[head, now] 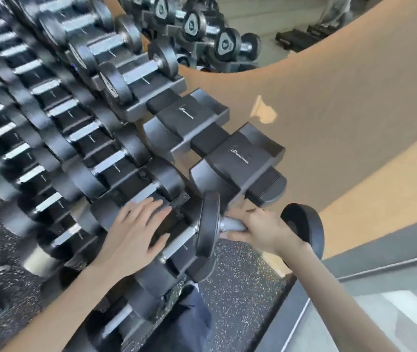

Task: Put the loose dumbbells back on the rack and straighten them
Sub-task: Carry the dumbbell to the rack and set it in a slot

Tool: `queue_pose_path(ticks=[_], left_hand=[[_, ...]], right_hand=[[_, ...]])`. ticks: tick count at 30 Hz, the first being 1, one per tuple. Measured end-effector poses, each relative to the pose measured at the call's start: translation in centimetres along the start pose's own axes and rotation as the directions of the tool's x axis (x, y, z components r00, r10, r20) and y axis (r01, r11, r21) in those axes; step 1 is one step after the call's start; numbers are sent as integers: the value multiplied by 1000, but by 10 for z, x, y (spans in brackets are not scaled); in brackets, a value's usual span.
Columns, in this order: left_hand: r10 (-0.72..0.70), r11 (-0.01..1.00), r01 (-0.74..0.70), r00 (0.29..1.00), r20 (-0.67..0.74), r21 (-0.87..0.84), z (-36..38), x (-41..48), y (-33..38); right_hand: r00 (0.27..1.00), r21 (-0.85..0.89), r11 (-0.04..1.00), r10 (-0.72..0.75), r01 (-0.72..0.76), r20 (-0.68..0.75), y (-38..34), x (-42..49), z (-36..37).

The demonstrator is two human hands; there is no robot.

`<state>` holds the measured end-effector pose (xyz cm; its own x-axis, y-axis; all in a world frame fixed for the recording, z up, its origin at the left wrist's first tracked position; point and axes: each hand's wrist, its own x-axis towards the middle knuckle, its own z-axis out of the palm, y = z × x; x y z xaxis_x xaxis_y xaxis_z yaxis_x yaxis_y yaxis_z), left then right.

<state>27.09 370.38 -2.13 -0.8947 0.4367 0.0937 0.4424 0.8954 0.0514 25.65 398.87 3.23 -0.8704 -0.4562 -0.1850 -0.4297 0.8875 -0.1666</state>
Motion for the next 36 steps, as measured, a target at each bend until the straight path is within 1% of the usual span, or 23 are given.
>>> queue_pose_path(ticks=[3, 9, 13, 17, 20, 23, 26, 28, 31, 34, 36], left_hand=[[-62, 998, 62, 998, -34, -1, 2, 35, -12], [-186, 983, 186, 978, -98, -12, 0, 93, -39], [-272, 962, 273, 953, -130, -12, -3, 119, -52], [-361, 932, 357, 916, -174, -54, 1, 131, -58], [-414, 910, 412, 897, -153, -51, 3, 136, -59], [-476, 880, 472, 868, -143, -58, 3, 141, -59], [-529, 848, 527, 840, -124, -51, 2, 150, -60], [-545, 839, 542, 831, -109, -57, 4, 156, -59], [-555, 832, 551, 825, -108, -66, 8, 164, -56], [-570, 822, 566, 814, -108, -67, 12, 166, -55], [-581, 814, 578, 808, -94, -67, 12, 165, -55]], right_hand=[[998, -67, 996, -62, 60, -21, 23, 41, -17], [981, -140, 971, -191, 192, 24, 54, 121, -60], [964, -144, 954, -263, 265, 30, 68, 174, -79], [943, -145, 932, -324, 332, 80, 70, 228, -94], [899, -198, 878, -431, 437, 72, 65, 269, -98], [868, -219, 840, -481, 496, 120, 59, 303, -99], [829, -346, 757, -538, 554, 150, 54, 326, -99], [810, -389, 718, -566, 577, 155, 52, 332, -99], [798, -355, 717, -570, 600, 198, 51, 338, -102], [773, -254, 733, -564, 631, 292, 49, 351, -110], [753, -208, 734, -571, 647, 328, 47, 360, -113]])
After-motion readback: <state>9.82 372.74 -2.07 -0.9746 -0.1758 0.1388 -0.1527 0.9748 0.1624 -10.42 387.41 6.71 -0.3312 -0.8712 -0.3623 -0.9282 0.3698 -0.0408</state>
